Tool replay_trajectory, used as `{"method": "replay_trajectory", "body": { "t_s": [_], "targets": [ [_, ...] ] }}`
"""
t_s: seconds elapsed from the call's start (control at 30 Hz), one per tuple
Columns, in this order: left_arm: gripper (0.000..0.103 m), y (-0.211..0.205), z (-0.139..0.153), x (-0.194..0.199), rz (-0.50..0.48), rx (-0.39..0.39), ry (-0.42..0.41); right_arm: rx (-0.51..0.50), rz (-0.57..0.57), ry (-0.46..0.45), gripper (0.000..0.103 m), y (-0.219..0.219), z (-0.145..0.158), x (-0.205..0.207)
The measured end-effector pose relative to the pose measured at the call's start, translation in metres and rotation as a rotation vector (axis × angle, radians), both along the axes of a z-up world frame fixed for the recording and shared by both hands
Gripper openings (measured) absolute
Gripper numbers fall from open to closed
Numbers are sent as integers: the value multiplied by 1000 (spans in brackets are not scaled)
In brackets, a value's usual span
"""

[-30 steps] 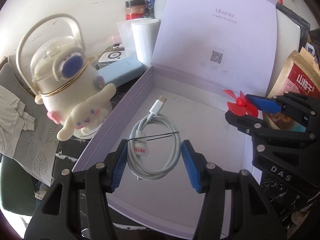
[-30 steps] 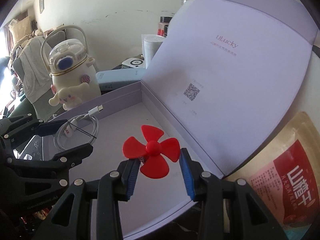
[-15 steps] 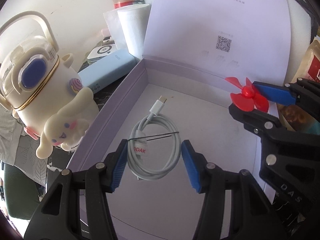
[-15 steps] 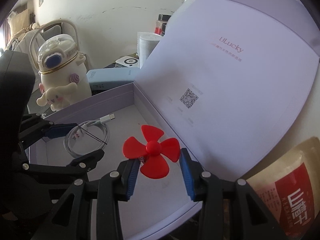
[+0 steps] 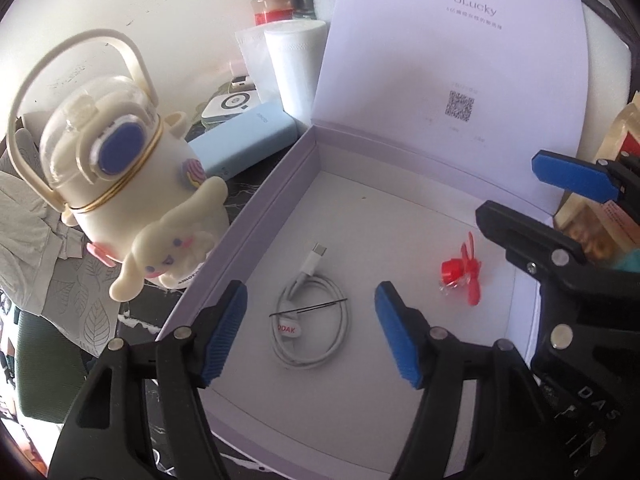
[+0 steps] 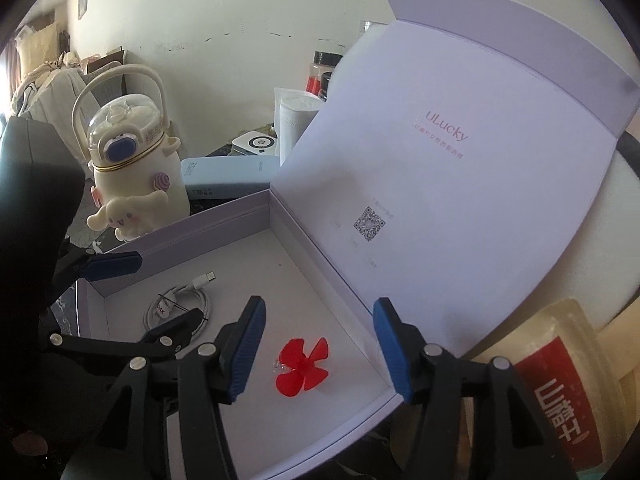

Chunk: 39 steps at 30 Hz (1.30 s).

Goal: Organize objects
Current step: 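Open both tools to drop the cable and fan into the box, then withdraw both tools from the box back toward the snack packets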

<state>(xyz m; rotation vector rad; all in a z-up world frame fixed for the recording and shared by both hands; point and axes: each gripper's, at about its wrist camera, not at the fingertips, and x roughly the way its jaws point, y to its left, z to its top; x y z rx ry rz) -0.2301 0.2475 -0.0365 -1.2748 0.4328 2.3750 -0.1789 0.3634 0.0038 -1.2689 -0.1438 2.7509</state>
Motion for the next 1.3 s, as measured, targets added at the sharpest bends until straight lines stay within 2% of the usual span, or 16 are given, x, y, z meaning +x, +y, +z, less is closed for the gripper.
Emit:
{"method": "replay_trajectory", "body": {
  "t_s": [0.67,1.3],
  "targets": [
    [66,-25,47,38,19,54,75,-9,-22,64,56,-6,40,36],
    [66,-76,86,91,88,76,141,-2,11,116,58,-39,70,92]
  ]
}}
